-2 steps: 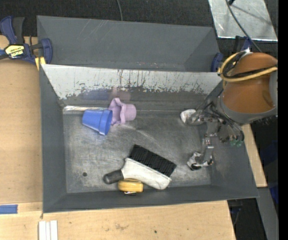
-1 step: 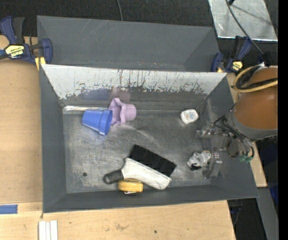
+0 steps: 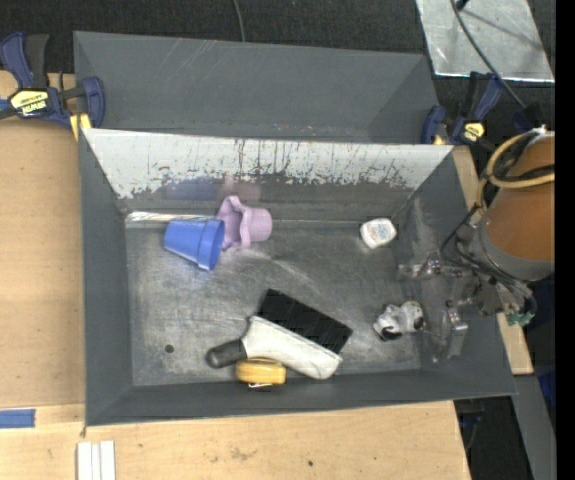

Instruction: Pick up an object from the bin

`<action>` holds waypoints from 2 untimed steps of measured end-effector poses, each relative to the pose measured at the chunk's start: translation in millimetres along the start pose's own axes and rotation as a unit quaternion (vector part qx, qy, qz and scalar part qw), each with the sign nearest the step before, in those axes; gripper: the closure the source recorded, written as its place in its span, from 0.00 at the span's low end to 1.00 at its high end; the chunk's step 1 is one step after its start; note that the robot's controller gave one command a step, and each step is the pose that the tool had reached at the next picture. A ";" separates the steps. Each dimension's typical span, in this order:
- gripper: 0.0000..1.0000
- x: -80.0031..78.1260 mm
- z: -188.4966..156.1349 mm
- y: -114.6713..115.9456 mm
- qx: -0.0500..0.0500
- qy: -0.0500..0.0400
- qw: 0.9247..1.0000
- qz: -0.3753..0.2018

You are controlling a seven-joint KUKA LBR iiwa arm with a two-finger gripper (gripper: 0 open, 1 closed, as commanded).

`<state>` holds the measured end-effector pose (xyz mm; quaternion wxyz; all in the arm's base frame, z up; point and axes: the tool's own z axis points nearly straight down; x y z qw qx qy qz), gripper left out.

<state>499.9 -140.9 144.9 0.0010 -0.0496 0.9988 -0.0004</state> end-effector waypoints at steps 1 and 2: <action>0.00 -19.0 68.9 10.7 0.001 -0.002 0.994 -0.112; 1.00 -35.4 71.8 7.8 0.000 -0.009 0.986 -0.166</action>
Offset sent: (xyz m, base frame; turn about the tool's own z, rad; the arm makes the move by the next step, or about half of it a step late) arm 0.0294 0.0064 -0.0749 -0.3361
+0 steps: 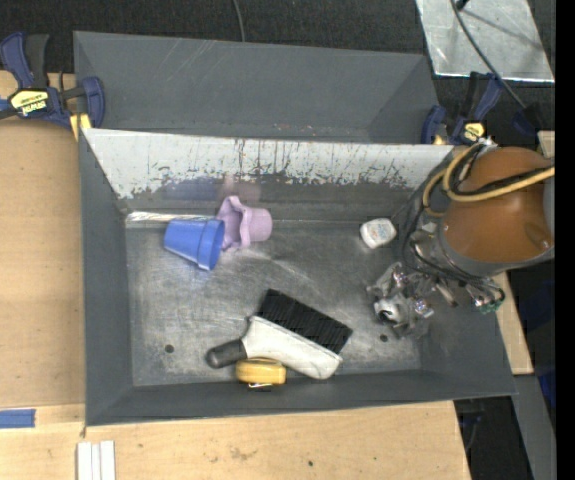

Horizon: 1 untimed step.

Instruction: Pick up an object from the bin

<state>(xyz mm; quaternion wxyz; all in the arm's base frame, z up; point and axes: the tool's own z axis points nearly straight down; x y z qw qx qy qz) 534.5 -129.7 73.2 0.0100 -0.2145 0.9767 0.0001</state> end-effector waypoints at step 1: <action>1.00 0.3 -0.9 -0.8 -0.001 0.001 1.000 -0.002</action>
Offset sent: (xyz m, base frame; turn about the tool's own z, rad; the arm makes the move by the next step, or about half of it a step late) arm 0.0001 0.0001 0.0607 0.0000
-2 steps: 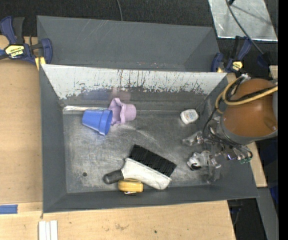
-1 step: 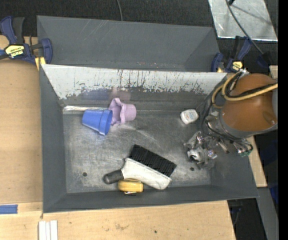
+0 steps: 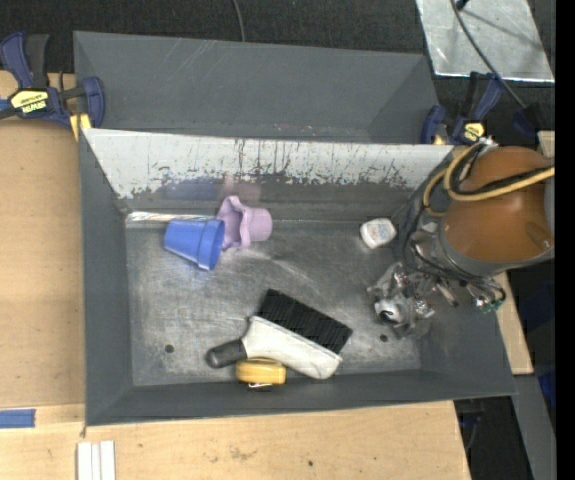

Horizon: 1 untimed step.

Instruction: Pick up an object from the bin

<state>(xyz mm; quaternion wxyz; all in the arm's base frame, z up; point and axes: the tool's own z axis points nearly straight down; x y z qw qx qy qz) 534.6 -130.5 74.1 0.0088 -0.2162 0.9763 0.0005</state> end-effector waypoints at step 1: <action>1.00 0.9 -2.5 0.8 -0.001 0.002 1.000 0.000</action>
Offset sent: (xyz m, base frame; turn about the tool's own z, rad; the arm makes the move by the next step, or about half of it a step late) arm 0.0000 0.0002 0.0403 0.0000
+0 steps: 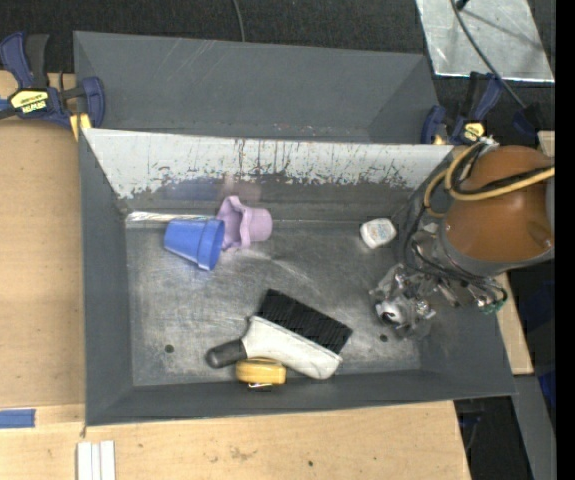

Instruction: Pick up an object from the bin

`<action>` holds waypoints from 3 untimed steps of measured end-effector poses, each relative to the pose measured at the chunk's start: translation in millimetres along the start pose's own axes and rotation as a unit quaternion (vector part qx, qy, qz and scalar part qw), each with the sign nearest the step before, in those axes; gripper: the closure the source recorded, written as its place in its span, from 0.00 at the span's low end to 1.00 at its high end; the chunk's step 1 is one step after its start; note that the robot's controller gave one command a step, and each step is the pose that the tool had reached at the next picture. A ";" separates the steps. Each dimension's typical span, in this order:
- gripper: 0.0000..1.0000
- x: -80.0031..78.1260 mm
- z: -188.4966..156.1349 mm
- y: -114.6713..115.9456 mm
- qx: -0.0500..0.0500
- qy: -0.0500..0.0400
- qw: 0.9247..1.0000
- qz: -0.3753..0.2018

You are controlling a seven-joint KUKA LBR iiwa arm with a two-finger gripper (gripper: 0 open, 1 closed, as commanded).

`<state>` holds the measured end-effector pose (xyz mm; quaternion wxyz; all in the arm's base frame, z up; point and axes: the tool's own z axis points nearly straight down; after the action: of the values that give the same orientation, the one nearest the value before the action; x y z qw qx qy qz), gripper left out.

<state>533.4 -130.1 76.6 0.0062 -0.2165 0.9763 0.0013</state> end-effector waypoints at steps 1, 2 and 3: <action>1.00 1.8 -16.0 0.2 -0.001 0.006 1.000 0.000; 1.00 1.0 -27.2 -1.4 0.001 0.004 1.000 0.001; 1.00 1.3 -34.6 -1.3 0.001 0.005 1.000 0.001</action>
Offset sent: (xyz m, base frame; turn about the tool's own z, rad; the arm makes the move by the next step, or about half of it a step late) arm 0.0000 -0.0002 0.0008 0.0000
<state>532.4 -132.1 111.2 0.0016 -0.2155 0.9765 -0.0006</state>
